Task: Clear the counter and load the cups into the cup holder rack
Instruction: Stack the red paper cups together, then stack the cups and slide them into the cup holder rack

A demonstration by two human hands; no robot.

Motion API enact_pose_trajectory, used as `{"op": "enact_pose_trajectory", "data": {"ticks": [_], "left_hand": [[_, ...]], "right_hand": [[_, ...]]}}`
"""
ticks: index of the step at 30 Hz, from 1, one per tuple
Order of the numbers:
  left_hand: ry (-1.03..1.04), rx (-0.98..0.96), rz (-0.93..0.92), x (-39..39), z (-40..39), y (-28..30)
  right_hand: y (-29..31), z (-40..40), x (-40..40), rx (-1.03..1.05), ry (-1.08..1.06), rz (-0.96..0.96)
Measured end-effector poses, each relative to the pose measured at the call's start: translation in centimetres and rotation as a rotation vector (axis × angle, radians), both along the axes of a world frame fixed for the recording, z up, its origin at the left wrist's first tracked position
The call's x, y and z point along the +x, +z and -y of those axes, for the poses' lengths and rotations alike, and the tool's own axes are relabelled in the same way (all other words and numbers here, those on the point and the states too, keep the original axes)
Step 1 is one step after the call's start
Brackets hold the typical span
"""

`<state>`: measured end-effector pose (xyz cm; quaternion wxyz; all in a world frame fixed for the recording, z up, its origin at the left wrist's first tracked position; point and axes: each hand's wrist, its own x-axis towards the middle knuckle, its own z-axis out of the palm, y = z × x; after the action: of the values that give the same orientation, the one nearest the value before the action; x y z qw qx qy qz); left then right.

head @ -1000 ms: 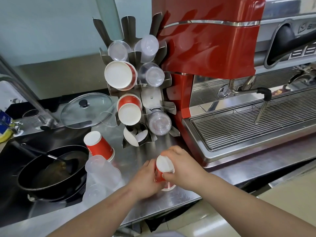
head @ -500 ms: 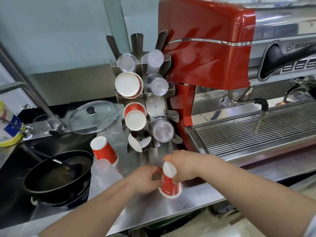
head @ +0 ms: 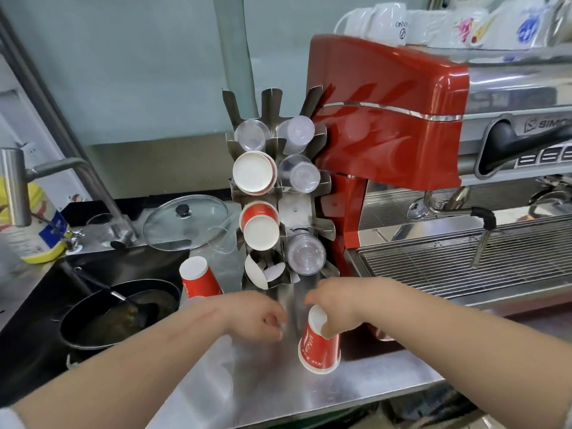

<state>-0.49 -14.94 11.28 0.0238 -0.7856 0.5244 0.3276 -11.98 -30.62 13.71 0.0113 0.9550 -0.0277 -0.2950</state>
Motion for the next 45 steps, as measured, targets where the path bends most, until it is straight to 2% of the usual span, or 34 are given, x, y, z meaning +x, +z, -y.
{"op": "enact_pose_trajectory", "data": {"ticks": [6, 10, 14, 20, 26, 34, 37, 41, 45], "left_hand": [[0.031, 0.099, 0.062, 2.6, -2.1, 5.8], [0.066, 0.147, 0.219, 5.3, -4.2, 10.3], [0.118, 0.166, 0.324, 8.4, -6.8, 14.3], [0.223, 0.109, 0.319, 13.7, -9.7, 16.8], [0.313, 0.135, 0.265, 20.6, -12.1, 15.5], [0.248, 0.104, 0.252, 26.7, -12.5, 11.7], [0.192, 0.076, 0.251, 28.6, -11.6, 9.5], [0.137, 0.107, 0.199, 32.2, -10.0, 5.8], [0.147, -0.014, 0.129, 34.9, -7.4, 2.7]], "right_hand": [[5.3, -2.4, 1.7, 0.010, 0.099, 0.004], [8.8, -5.0, 3.5, 0.003, 0.170, 0.050], [12.1, -7.5, 5.6, 0.056, 0.150, 0.126], [16.0, -11.1, 10.3, 0.082, 0.188, 0.160], [15.8, -13.8, 17.4, 0.024, 0.156, 0.173], [11.5, -13.9, 26.3, -0.079, -0.030, 0.119], [9.1, -12.8, 29.7, -0.066, -0.171, 0.194], [5.9, -10.4, 32.9, 0.054, -0.389, 0.273], [2.3, -8.7, 34.5, 0.103, -0.586, 0.274]]}}
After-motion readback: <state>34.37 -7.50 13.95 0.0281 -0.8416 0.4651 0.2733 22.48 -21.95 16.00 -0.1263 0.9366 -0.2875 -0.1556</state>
